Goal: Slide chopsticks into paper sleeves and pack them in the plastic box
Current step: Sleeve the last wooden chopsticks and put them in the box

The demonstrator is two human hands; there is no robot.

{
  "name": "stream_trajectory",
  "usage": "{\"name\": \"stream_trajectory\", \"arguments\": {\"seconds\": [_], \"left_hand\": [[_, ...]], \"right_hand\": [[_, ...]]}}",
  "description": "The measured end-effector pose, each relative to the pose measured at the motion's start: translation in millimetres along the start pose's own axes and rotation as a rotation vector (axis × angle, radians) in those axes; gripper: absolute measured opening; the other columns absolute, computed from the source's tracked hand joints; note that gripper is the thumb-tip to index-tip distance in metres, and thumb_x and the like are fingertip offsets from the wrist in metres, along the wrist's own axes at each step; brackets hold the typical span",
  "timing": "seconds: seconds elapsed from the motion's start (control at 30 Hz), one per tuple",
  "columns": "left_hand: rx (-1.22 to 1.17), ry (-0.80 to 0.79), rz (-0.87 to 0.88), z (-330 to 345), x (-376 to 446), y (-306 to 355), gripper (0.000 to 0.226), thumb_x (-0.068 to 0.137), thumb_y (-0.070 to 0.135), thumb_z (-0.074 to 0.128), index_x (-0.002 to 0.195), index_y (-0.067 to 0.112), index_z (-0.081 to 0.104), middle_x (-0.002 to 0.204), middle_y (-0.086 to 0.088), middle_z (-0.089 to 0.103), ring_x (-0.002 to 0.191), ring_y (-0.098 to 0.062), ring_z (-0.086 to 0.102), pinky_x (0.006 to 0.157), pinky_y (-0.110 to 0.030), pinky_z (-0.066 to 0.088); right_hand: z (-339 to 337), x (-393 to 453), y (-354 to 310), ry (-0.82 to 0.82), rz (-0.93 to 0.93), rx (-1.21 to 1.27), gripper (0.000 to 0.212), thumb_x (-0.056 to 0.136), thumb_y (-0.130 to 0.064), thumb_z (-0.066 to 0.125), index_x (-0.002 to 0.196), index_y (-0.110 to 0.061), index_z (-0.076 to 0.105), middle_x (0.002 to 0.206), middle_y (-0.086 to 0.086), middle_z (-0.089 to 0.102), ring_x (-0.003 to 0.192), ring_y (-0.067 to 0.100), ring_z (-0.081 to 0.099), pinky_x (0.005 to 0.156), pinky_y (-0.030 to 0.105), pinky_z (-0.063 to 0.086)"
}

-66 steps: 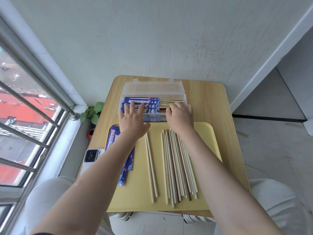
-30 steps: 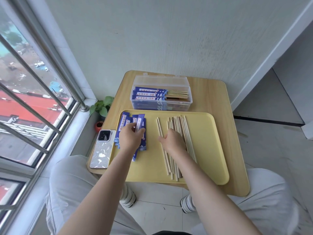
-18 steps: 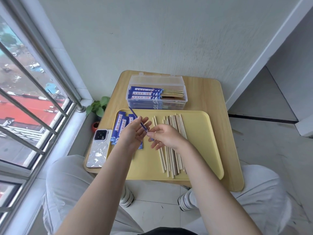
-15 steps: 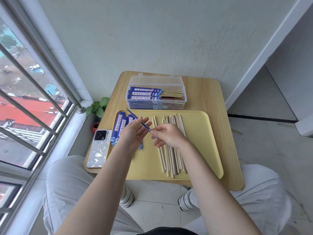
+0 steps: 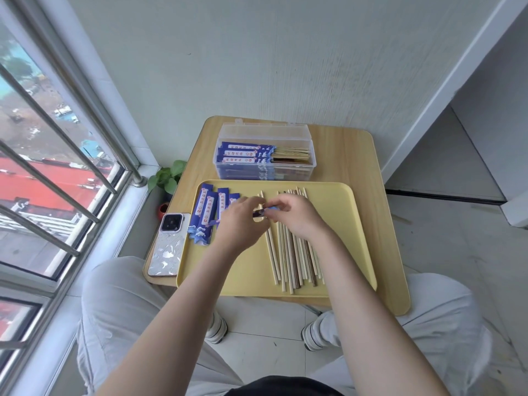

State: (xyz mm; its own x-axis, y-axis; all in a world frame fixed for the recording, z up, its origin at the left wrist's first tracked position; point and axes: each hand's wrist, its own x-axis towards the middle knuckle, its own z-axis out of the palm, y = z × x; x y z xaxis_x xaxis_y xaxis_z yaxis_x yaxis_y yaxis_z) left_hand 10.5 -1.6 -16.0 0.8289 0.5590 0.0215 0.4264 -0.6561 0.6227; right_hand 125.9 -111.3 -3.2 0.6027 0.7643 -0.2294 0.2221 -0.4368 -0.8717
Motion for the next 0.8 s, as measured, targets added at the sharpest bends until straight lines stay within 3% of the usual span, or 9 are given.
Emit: {"name": "stream_trajectory", "arguments": {"seconds": [0.1,0.2,0.27,0.37,0.43,0.53,0.63,0.8], "left_hand": [[-0.049,-0.164,-0.110,2.6,-2.2,-3.2,0.029,0.097,0.040,0.057,0.107,0.013,0.063,0.086,0.003,0.064,0.080,-0.017,0.061,0.065,-0.029,0.046],[-0.114,-0.202,-0.203,2.6,-6.4,-5.3,0.044,0.103,0.048,0.043,0.100,0.009,0.064,0.076,0.003,0.059,0.066,-0.019,0.057,0.059,-0.037,0.051],[-0.261,-0.205,-0.309,3.2,-9.2,-8.7,0.052,0.104,0.051,0.036,0.099,0.008,0.063,0.071,0.004,0.053,0.058,-0.019,0.052,0.050,-0.033,0.049],[-0.497,-0.179,-0.493,4.0,-9.2,-15.5,0.055,0.106,0.048,0.029,0.096,0.007,0.063,0.067,-0.004,0.051,0.054,-0.017,0.047,0.050,-0.027,0.043],[-0.611,-0.204,-0.586,6.9,-9.6,-18.6,0.050,0.107,0.043,0.028,0.093,0.008,0.061,0.067,-0.005,0.050,0.053,-0.016,0.046,0.052,-0.028,0.041],[-0.663,-0.232,-0.678,16.0,-11.6,-18.7,0.043,0.106,0.035,0.031,0.092,0.007,0.060,0.072,-0.008,0.051,0.059,-0.019,0.048,0.051,-0.027,0.040],[-0.636,-0.193,-0.715,25.2,-9.9,-22.5,0.040,0.104,0.030,0.031,0.087,0.007,0.060,0.076,-0.013,0.054,0.065,-0.025,0.052,0.050,-0.027,0.041],[-0.606,-0.137,-0.733,29.3,-2.7,-33.0,0.035,0.101,0.028,0.032,0.087,0.009,0.058,0.080,-0.013,0.061,0.071,-0.030,0.060,0.056,-0.030,0.044]], "right_hand": [[4.6,-0.3,-2.5,-0.015,0.019,0.053,0.017,0.090,-0.024,0.073,0.106,-0.019,0.070,0.095,-0.004,0.071,0.089,0.009,0.066,0.077,0.020,0.049],[12.8,3.5,3.2,0.061,0.061,0.121,0.014,0.093,-0.028,0.069,0.102,-0.019,0.063,0.090,0.001,0.073,0.076,0.011,0.069,0.069,0.024,0.053],[15.3,5.7,10.9,0.157,0.117,0.076,0.006,0.098,-0.024,0.061,0.093,-0.021,0.061,0.086,0.003,0.071,0.067,0.014,0.066,0.063,0.027,0.050],[19.1,7.2,24.0,0.152,0.217,-0.274,0.019,0.097,-0.025,0.057,0.081,-0.015,0.061,0.078,0.001,0.065,0.066,0.018,0.058,0.062,0.030,0.047],[28.6,5.1,27.7,0.089,0.274,-0.479,0.030,0.094,-0.030,0.062,0.069,-0.017,0.052,0.064,-0.002,0.050,0.054,0.018,0.046,0.051,0.028,0.036],[46.6,3.8,26.7,0.059,0.315,-0.664,0.023,0.093,-0.035,0.066,0.083,-0.017,0.058,0.071,-0.001,0.050,0.059,0.019,0.048,0.050,0.026,0.033],[55.8,6.4,22.0,0.059,0.343,-0.720,0.016,0.096,-0.023,0.062,0.105,-0.010,0.062,0.091,0.003,0.059,0.076,0.023,0.056,0.056,0.027,0.039],[61.1,9.3,17.6,0.086,0.448,-0.594,0.015,0.093,-0.023,0.066,0.091,-0.015,0.053,0.081,0.000,0.053,0.075,0.023,0.056,0.047,0.024,0.032]]}}
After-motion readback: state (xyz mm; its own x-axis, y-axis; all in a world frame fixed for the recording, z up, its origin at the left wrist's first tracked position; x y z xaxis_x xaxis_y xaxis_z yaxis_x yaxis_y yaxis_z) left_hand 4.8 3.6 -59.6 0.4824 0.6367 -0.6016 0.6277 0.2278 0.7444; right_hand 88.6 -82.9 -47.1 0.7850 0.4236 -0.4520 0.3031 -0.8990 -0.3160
